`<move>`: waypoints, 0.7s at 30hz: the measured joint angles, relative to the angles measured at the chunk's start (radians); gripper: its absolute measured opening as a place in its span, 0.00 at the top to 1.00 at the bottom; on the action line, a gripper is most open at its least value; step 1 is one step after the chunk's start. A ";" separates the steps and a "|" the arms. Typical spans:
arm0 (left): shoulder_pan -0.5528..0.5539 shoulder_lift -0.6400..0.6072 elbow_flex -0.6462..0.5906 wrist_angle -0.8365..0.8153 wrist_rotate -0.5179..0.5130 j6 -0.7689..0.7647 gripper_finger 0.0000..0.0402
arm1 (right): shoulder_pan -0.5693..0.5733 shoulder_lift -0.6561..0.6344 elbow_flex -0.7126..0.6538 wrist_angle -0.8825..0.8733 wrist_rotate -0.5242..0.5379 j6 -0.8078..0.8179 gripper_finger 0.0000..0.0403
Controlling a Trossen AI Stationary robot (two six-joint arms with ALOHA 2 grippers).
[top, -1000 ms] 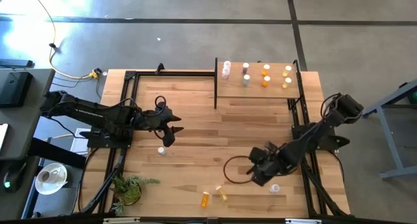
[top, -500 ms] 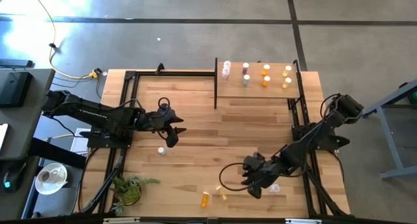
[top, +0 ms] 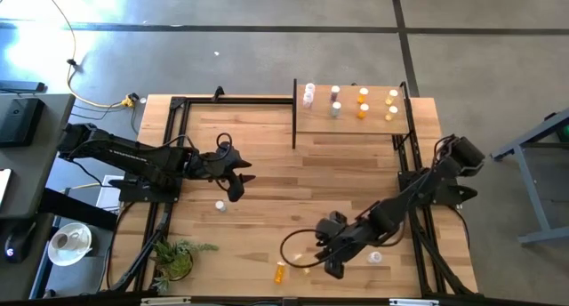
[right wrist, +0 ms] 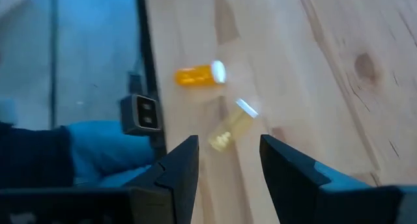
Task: Pick and place medicine bottles onto shelf by color
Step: Put the yellow pill bottle on the shelf aligned with the other yellow pill bottles
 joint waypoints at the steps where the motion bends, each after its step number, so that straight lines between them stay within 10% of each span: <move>1: 0.000 0.000 0.000 0.000 0.000 0.000 0.50 | -0.002 0.019 0.021 -0.028 0.000 0.011 0.62; 21: 0.000 0.000 0.000 -0.010 0.000 0.000 0.50 | -0.034 0.300 0.140 -0.042 -0.112 0.174 0.62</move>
